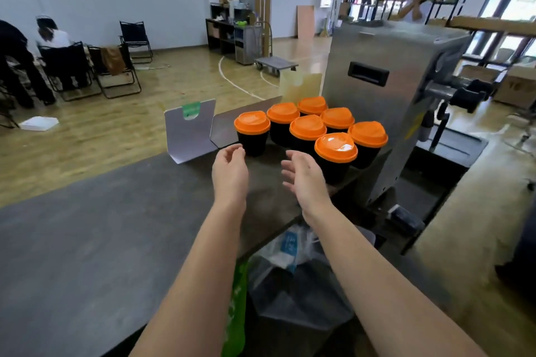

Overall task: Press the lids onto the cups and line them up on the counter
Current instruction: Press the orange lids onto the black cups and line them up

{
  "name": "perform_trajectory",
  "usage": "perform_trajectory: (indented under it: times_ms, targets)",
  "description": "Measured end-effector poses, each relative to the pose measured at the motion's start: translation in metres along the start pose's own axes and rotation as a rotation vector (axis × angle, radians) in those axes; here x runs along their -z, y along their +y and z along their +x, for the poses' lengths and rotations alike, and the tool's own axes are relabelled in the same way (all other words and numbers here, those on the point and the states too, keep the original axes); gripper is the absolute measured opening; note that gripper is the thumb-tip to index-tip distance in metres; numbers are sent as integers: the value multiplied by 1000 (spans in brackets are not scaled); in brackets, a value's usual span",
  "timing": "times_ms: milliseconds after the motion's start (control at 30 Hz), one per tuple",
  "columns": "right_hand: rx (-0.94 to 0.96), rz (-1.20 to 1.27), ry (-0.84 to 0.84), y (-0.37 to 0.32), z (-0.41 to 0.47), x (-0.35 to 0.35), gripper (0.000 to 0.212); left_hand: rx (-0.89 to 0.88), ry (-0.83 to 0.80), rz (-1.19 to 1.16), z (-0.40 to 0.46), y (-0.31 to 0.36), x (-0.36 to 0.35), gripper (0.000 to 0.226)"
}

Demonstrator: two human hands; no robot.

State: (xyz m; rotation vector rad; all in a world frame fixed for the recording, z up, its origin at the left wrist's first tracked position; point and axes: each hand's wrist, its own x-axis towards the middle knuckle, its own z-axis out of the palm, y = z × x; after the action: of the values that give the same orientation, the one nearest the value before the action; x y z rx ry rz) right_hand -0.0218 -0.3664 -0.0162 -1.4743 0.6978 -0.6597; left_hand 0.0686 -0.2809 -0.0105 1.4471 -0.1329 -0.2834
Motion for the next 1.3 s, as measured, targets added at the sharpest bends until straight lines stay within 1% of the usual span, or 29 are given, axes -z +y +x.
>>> perform_trajectory:
  times_ms: [100,233,333,467,533,600,667,700,767,833,900,967,1033,1100,1133,1167,1200,1233,1267,1300]
  targets:
    - [-82,-8,-62,7,58,-23,43,82,40,70,48,-3,-22,31]
    - [-172,60,-149,13,112,-42,55,139,99,110,94,-6,-45,56]
    - [-181,57,-182,18,134,-52,70,109,49,114,107,-10,-56,62]
    - [-85,72,-168,18,130,-56,53,81,5,111,99,-21,-51,73]
    - [-64,91,-151,15,113,-56,49,55,21,115,80,-17,-39,69]
    - [-43,119,-161,14,89,-58,40,-13,79,98,51,-12,-21,57]
    - [14,141,-223,11,57,-63,33,-122,187,72,14,-11,0,43]
    - [37,156,-264,10,40,-66,29,-176,242,80,-4,-12,11,39]
    - [59,171,-333,8,3,-71,21,-253,338,94,-41,-13,30,38]
    - [80,168,-380,9,-32,-75,20,-293,421,120,-73,-15,50,37]
    - [78,175,-465,11,-65,-78,20,-299,485,138,-103,-15,70,41]
    - [2,195,-593,13,-95,-82,22,-304,535,164,-130,-15,94,49]
    - [-71,206,-737,15,-124,-90,29,-302,609,190,-155,-11,121,47]
    - [-76,174,-865,16,-154,-102,36,-278,687,193,-174,-3,153,43]
    - [-65,155,-916,14,-169,-111,37,-257,724,165,-181,1,170,49]
    - [-49,140,-949,13,-184,-121,39,-232,768,119,-186,6,187,59]
    - [-34,135,-972,10,-198,-132,39,-205,811,64,-188,9,205,70]
    - [-18,132,-988,8,-212,-144,39,-179,840,9,-190,11,223,76]
    - [-3,138,-1005,6,-225,-156,40,-150,851,-37,-193,15,239,75]
    - [14,148,-1019,5,-236,-168,41,-142,853,-77,-197,21,253,65]
